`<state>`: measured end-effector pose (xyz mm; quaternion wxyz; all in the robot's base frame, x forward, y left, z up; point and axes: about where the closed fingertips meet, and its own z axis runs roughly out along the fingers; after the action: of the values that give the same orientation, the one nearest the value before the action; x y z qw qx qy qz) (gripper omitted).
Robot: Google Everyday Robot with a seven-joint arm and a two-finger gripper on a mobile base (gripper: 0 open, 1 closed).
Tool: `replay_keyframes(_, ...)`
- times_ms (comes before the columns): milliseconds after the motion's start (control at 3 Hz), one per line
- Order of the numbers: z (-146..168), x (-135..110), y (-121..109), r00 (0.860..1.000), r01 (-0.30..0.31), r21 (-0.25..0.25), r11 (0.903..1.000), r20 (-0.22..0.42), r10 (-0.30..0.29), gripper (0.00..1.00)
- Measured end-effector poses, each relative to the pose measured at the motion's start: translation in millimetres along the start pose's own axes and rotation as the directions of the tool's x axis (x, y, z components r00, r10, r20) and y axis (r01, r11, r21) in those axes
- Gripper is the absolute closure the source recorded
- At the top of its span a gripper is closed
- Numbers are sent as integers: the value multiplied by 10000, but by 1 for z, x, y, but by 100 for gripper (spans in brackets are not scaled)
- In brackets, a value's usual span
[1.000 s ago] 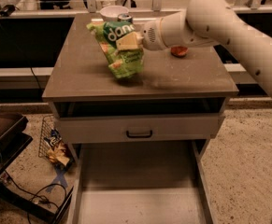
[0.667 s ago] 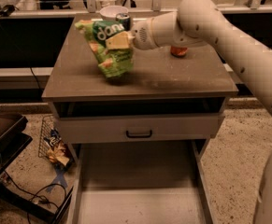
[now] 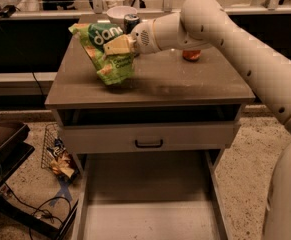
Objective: Pick green rice chip bag from middle drawer and place on counter
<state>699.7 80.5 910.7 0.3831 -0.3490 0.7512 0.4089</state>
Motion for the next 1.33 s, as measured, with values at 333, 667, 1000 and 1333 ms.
replay_keyframes(333,3,0,1,10000,4,-45,10000,-22,-4,59)
replay_keyframes(667,5,1,3,10000,5,-89,10000,-44,-6,36)
replay_keyframes(1000,8,2,4,10000,7,-133,9999,-66,-8,12)
replay_keyframes(1333,11,2,6,10000,8,-174,9998,-87,-10,0)
